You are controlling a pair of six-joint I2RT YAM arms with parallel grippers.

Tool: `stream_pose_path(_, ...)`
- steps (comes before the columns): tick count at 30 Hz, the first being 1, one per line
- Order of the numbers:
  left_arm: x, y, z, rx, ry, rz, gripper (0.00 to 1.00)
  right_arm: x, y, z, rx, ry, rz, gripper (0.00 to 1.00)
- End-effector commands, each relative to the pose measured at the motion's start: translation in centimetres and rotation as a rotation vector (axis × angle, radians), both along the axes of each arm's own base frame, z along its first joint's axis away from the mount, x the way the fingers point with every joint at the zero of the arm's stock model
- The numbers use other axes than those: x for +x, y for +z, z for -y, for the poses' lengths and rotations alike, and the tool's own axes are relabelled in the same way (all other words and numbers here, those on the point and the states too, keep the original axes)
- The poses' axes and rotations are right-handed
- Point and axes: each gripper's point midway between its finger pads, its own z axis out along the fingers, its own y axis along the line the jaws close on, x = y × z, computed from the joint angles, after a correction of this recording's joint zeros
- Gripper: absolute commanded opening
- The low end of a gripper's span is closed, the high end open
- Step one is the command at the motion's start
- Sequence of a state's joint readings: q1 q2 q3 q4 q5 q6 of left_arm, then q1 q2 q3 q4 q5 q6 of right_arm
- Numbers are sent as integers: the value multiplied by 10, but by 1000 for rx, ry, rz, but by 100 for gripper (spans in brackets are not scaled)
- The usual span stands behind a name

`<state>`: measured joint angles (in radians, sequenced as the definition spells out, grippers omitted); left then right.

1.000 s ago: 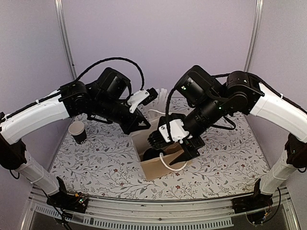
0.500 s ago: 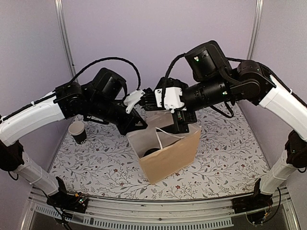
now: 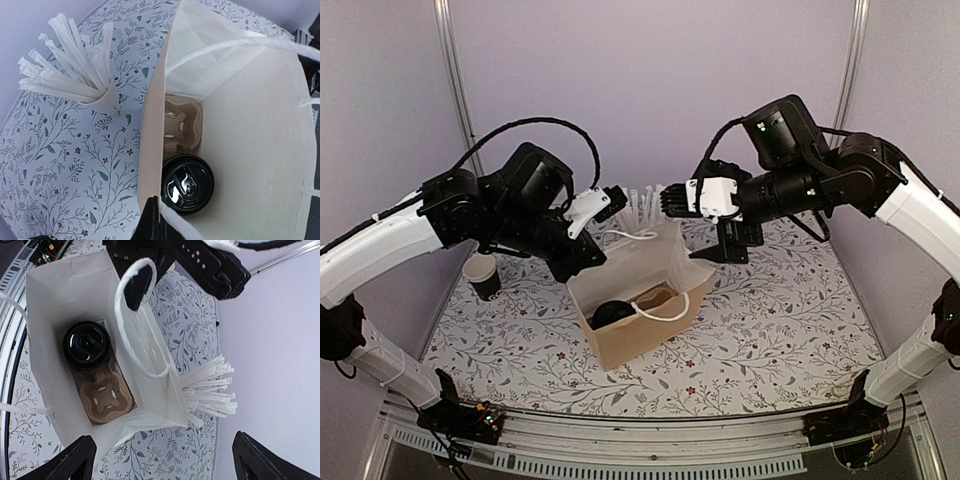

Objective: Pack the takeout coffee

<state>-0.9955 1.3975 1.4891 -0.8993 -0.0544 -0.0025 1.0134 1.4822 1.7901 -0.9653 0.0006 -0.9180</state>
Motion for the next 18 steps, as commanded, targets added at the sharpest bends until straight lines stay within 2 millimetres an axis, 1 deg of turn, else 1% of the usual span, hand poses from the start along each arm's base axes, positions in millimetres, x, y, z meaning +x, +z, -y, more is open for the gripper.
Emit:
stream_pose_path(1,-3,17,-10,20,20,86,0,27,-1,31,29,-85,-35,99)
stream_pose_path(5,-12,14,-10,75,27,129,0,54,-5,64,61,-187,-66,99)
stream_pose_path(8,-16,10,-12,119,34,156,0,67,-9,85,76,-261,-95,99)
stream_pose_path(10,-20,9,-9,136,26,172,0,73,-11,98,89,-294,-114,99)
stream_pose_path(11,-25,9,-5,138,11,179,0,74,-10,103,97,-305,-117,99)
stream_pose_path(13,-35,7,2,141,-22,179,0,76,-15,113,96,-331,-129,99)
stream_pose_path(16,-52,3,12,140,-51,175,0,77,-24,122,93,-351,-148,99)
stream_pose_path(18,-64,0,18,140,-72,175,4,77,-27,125,95,-359,-159,99)
